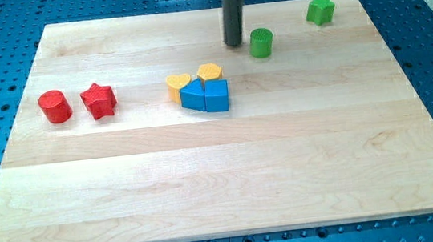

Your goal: Put the green blocks at the top right of the board

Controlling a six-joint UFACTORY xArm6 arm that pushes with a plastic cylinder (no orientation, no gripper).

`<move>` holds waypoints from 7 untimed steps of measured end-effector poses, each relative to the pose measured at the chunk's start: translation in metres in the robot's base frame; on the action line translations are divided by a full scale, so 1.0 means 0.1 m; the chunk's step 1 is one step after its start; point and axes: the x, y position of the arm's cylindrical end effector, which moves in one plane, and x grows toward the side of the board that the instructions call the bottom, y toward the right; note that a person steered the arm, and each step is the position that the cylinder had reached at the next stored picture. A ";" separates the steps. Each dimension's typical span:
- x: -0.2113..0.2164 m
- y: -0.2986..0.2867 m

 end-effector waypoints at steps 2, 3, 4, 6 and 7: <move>0.24 0.02; 0.45 0.15; 0.45 0.57; 0.16 1.05; 0.77 -0.05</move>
